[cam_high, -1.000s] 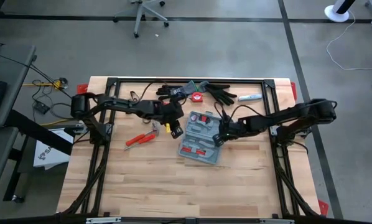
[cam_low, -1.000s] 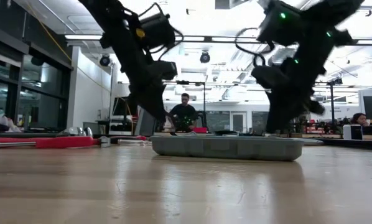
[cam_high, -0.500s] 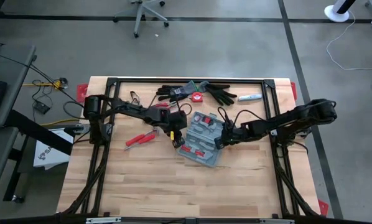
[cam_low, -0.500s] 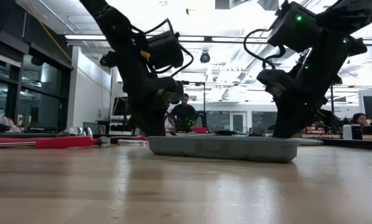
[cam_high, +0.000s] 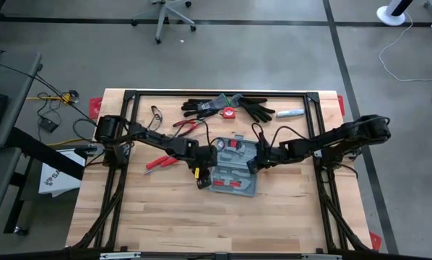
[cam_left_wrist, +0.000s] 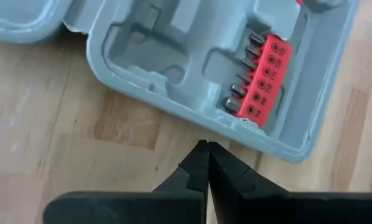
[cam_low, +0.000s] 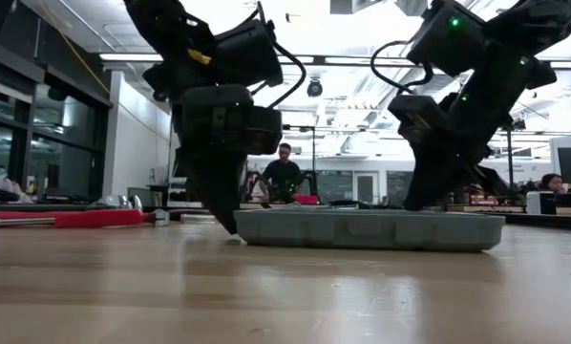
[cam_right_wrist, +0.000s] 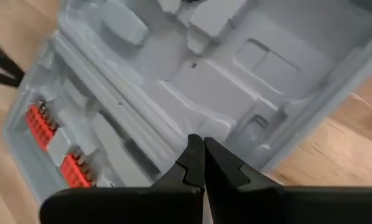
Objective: Prefit tool cases
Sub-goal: Adjust the gray tool box
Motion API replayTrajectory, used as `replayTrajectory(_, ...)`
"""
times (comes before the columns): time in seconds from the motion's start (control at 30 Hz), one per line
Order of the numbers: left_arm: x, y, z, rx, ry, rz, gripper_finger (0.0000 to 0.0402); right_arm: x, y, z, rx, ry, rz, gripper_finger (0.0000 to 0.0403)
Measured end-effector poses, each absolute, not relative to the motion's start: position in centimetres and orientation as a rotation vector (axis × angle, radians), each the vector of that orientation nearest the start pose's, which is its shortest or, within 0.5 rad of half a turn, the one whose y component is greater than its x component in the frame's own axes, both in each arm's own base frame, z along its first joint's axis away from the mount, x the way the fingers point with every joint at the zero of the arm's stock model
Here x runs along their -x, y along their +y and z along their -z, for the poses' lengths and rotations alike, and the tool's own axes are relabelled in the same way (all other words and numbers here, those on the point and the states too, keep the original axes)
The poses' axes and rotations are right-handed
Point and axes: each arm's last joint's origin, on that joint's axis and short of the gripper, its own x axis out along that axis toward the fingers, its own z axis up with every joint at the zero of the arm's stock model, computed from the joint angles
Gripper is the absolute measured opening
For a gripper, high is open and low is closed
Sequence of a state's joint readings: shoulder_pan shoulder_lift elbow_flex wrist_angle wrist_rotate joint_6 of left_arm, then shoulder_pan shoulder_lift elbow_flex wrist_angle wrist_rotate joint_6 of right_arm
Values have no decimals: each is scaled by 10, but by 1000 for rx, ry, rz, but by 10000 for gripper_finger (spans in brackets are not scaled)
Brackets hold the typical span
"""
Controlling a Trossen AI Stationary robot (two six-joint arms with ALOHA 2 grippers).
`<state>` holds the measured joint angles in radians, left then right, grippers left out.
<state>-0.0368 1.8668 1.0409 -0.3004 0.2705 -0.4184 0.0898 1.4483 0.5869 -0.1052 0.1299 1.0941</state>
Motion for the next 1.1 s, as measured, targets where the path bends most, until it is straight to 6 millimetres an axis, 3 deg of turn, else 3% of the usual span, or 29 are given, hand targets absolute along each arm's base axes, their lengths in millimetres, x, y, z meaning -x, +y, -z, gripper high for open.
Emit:
replayTrajectory(0.17, -345, -19, -139, 496, 1163, 23, 0, -246, 19, -148, -893, 765, 561, 0)
replayTrajectory(0.37, -340, -17, -157, 463, 1116, -24, 0, -229, 39, -168, -894, 706, 597, 0)
replayTrajectory(0.63, -341, -13, -155, 451, 1108, -57, 0, -205, 62, -153, -881, 891, 707, 0)
replayTrajectory(0.83, -344, -13, -148, 435, 1117, -73, 0, -218, 66, -136, -900, 916, 691, 0)
replayTrajectory(1.1, -344, -23, -129, 455, 1196, -23, 0, -245, 52, -119, -949, 858, 632, 0)
